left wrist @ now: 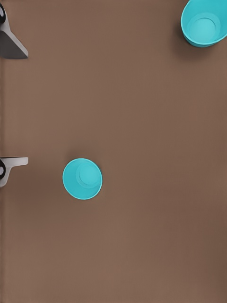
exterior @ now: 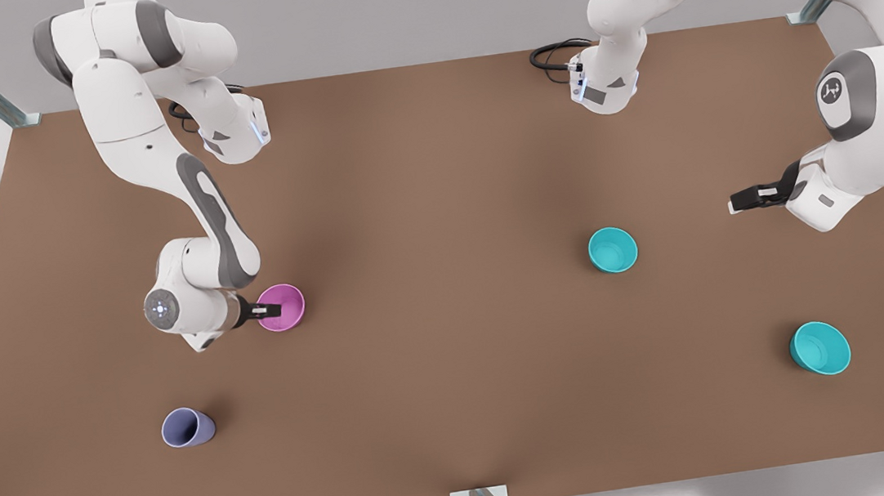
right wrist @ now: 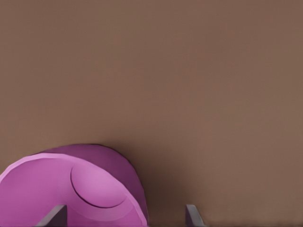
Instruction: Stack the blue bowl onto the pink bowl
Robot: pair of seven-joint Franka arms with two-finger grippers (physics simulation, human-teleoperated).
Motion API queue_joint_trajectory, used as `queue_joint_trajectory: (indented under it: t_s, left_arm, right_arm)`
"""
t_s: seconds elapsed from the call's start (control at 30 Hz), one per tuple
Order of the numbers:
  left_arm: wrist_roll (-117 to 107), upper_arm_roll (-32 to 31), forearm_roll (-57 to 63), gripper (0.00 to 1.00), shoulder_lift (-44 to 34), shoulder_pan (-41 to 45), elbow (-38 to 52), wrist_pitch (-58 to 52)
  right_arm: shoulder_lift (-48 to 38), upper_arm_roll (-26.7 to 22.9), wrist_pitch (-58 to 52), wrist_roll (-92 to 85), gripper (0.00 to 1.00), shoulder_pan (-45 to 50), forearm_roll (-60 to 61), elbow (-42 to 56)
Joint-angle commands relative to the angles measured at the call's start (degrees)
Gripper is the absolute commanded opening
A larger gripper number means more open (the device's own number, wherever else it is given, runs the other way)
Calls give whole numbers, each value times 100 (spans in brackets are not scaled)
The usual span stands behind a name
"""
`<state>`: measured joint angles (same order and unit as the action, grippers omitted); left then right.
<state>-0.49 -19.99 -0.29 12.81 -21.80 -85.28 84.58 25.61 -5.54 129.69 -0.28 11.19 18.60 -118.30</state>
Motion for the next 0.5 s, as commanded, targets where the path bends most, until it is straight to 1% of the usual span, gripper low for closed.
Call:
queue_joint_trajectory:
  t_s: [0.0,0.07,0.13,0.2,0.27,0.37,0.43,0.47]
  left_arm:
    - [5,-5,3,100,-6,0,3,-3]
    - [5,4,3,100,-6,-26,3,-3]
    - [5,-5,3,100,2,-35,3,-3]
    - [5,-5,3,100,-6,-35,3,-3]
    - [5,4,-6,100,2,-61,3,-3]
    - [5,4,-6,100,11,-79,3,-3]
    - [5,4,-6,100,20,-79,3,5]
    - [5,4,-6,100,37,-79,3,6]
  right_arm:
    - [32,0,-40,-147,91,-3,21,9]
    - [137,0,-40,-227,57,-29,21,70]
    - [199,0,-40,-218,34,-38,21,114]
    - [208,0,-40,-218,21,-47,30,141]
    - [216,0,-49,-218,21,-47,73,237]
    - [295,17,-128,-227,21,50,443,553]
    - [322,474,-128,-121,21,76,724,1063]
    - [550,694,-119,72,21,190,891,1546]
